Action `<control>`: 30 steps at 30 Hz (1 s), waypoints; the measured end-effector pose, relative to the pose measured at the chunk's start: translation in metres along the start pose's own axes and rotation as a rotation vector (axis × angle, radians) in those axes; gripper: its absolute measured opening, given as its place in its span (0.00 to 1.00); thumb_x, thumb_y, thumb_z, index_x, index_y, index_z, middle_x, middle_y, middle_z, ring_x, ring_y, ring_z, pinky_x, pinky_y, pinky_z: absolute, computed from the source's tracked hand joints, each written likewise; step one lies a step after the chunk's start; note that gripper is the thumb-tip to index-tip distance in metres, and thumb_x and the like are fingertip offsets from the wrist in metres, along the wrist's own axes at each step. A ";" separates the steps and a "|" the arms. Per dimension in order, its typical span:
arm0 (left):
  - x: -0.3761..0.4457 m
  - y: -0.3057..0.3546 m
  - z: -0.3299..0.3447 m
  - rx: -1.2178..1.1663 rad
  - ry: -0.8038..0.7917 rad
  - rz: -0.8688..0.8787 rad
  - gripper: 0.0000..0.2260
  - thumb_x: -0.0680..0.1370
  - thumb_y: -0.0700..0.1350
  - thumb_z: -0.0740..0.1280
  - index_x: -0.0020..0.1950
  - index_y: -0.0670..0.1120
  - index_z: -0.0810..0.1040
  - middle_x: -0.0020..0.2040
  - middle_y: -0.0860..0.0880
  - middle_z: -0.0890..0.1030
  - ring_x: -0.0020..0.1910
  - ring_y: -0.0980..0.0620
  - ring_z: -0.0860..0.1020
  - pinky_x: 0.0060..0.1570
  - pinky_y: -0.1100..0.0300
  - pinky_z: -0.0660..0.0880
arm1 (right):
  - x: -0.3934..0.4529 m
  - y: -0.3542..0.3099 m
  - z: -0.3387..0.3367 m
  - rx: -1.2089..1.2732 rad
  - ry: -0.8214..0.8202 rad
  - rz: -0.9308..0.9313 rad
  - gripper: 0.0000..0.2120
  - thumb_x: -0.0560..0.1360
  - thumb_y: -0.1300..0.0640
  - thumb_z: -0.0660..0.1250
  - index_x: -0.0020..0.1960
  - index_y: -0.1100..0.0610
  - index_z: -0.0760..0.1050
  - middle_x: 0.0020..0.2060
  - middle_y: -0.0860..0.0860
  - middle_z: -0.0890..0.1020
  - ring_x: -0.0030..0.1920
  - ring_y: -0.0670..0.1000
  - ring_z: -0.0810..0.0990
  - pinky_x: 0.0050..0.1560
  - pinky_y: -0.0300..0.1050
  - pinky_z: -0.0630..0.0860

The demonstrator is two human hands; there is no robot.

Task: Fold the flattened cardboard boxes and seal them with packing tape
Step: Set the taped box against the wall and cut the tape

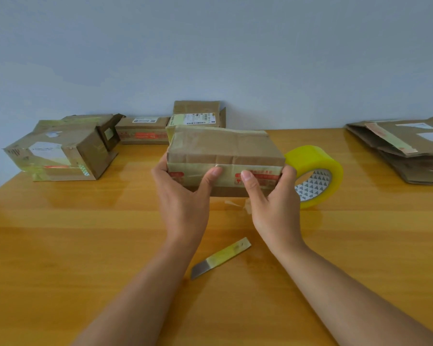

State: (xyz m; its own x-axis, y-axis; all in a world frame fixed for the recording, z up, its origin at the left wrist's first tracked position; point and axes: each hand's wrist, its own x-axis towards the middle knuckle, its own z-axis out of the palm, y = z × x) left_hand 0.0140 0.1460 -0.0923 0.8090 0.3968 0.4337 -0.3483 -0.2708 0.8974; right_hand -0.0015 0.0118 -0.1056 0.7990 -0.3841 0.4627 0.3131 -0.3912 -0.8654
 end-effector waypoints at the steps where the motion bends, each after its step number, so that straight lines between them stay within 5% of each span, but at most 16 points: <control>1: 0.000 -0.001 0.000 0.009 0.001 0.009 0.40 0.64 0.63 0.74 0.69 0.45 0.65 0.59 0.51 0.73 0.55 0.56 0.74 0.47 0.74 0.71 | 0.000 0.000 0.000 0.000 0.008 -0.002 0.27 0.73 0.40 0.67 0.62 0.57 0.67 0.52 0.47 0.81 0.50 0.44 0.81 0.41 0.27 0.74; 7: -0.002 -0.001 0.001 0.087 0.014 0.053 0.46 0.62 0.66 0.75 0.72 0.45 0.63 0.63 0.52 0.71 0.59 0.57 0.72 0.55 0.67 0.73 | 0.000 -0.004 0.001 0.000 0.030 0.011 0.29 0.71 0.41 0.72 0.60 0.57 0.66 0.51 0.48 0.80 0.47 0.36 0.79 0.37 0.25 0.72; 15: -0.002 -0.002 0.001 0.129 0.011 0.038 0.48 0.61 0.67 0.76 0.73 0.47 0.62 0.63 0.53 0.71 0.59 0.57 0.73 0.55 0.63 0.74 | 0.001 -0.001 0.003 -0.046 0.037 0.004 0.35 0.69 0.37 0.71 0.63 0.59 0.65 0.51 0.50 0.80 0.47 0.46 0.81 0.37 0.29 0.76; 19: 0.001 -0.002 -0.002 0.070 0.006 0.002 0.38 0.66 0.64 0.75 0.68 0.48 0.66 0.56 0.58 0.73 0.53 0.63 0.74 0.46 0.74 0.71 | 0.002 0.003 0.003 -0.040 0.025 0.006 0.31 0.72 0.38 0.69 0.63 0.59 0.66 0.49 0.48 0.80 0.46 0.45 0.81 0.36 0.30 0.75; 22: 0.004 -0.004 -0.004 0.026 0.007 0.010 0.26 0.75 0.59 0.69 0.65 0.44 0.69 0.49 0.59 0.76 0.45 0.67 0.76 0.39 0.73 0.72 | 0.002 0.007 0.002 -0.077 0.018 -0.011 0.29 0.77 0.38 0.62 0.65 0.60 0.68 0.49 0.49 0.81 0.46 0.47 0.81 0.37 0.33 0.75; 25: 0.005 -0.005 -0.006 0.026 0.018 0.016 0.15 0.82 0.52 0.62 0.62 0.43 0.71 0.41 0.58 0.75 0.36 0.67 0.75 0.33 0.72 0.70 | 0.004 0.006 0.002 -0.111 0.040 -0.020 0.24 0.82 0.43 0.54 0.65 0.61 0.69 0.37 0.48 0.77 0.37 0.42 0.77 0.32 0.36 0.70; 30: 0.006 -0.005 -0.007 0.021 0.079 0.011 0.13 0.86 0.46 0.54 0.59 0.40 0.73 0.37 0.57 0.72 0.32 0.65 0.72 0.31 0.70 0.67 | 0.005 0.004 -0.001 -0.066 0.033 -0.001 0.19 0.84 0.48 0.53 0.66 0.59 0.72 0.34 0.45 0.75 0.34 0.39 0.76 0.32 0.42 0.71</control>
State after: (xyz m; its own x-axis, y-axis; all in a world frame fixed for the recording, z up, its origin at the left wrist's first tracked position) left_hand 0.0176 0.1557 -0.0934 0.7651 0.4610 0.4495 -0.3467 -0.2933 0.8910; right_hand 0.0031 0.0078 -0.1067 0.7812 -0.4106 0.4702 0.2782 -0.4454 -0.8510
